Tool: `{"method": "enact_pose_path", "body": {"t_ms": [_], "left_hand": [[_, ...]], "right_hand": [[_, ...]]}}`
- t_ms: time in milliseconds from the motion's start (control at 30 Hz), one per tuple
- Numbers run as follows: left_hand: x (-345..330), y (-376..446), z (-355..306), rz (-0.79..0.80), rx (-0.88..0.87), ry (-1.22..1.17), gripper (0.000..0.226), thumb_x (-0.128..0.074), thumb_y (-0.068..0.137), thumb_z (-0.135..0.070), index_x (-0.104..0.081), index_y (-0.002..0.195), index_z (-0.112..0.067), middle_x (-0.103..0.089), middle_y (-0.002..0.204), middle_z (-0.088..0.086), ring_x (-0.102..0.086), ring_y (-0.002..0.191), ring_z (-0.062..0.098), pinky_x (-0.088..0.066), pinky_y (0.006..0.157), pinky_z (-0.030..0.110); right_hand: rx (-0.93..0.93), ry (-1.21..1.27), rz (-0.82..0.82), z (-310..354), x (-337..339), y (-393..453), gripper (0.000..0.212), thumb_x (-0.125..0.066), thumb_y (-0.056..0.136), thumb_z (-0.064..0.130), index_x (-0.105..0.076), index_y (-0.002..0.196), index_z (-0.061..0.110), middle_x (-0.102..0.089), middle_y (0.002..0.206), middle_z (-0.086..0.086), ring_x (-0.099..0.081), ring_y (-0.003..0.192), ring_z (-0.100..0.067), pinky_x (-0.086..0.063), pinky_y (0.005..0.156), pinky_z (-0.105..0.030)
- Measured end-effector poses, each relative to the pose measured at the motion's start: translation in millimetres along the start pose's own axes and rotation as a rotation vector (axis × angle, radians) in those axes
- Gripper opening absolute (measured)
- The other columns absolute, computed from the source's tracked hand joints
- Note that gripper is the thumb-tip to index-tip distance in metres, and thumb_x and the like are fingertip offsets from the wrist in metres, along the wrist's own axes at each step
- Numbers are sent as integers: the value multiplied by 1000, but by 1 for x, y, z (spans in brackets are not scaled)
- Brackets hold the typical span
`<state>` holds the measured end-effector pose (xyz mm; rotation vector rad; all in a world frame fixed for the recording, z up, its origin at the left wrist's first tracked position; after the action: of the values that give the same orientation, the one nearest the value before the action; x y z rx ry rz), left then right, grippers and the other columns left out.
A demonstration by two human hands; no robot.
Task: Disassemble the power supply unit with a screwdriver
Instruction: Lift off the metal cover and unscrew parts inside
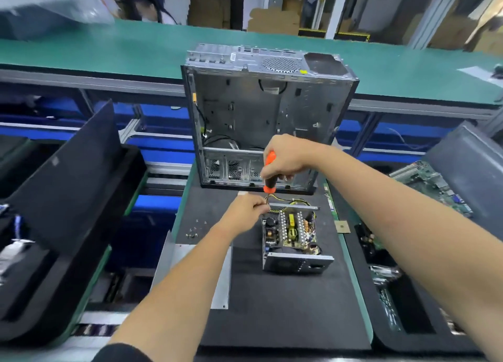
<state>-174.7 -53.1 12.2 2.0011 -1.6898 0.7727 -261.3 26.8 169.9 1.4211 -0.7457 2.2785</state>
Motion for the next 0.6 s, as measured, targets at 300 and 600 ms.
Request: {"method": "enact_pose_path", "body": {"t_ms": [300, 600], "left_hand": [[-10, 25, 29, 163, 136, 158, 19, -59, 85, -6, -75, 95, -11, -71, 101, 1, -62, 92, 13, -46, 82, 20], [-28, 38, 41, 169, 181, 205, 15, -64, 81, -9, -76, 91, -9, -74, 93, 3, -64, 89, 16, -50, 85, 29]], "right_hand": [[15, -56, -74, -26, -26, 17, 26, -68, 72, 31, -67, 66, 6, -49, 51, -3, -43, 51, -20, -33, 46, -24], [91, 29, 73, -50, -42, 34, 20, -65, 70, 19, -62, 58, 3, -51, 36, -1, -41, 30, -11, -27, 32, -13]]}}
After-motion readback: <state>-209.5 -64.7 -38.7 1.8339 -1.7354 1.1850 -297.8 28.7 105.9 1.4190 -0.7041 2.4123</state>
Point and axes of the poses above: each hand's wrist, its own y-axis towards the middle knuckle, its own x-axis out of the back of the hand, z = x × y, the point moved 3 cm from there along y, towards the middle knuckle
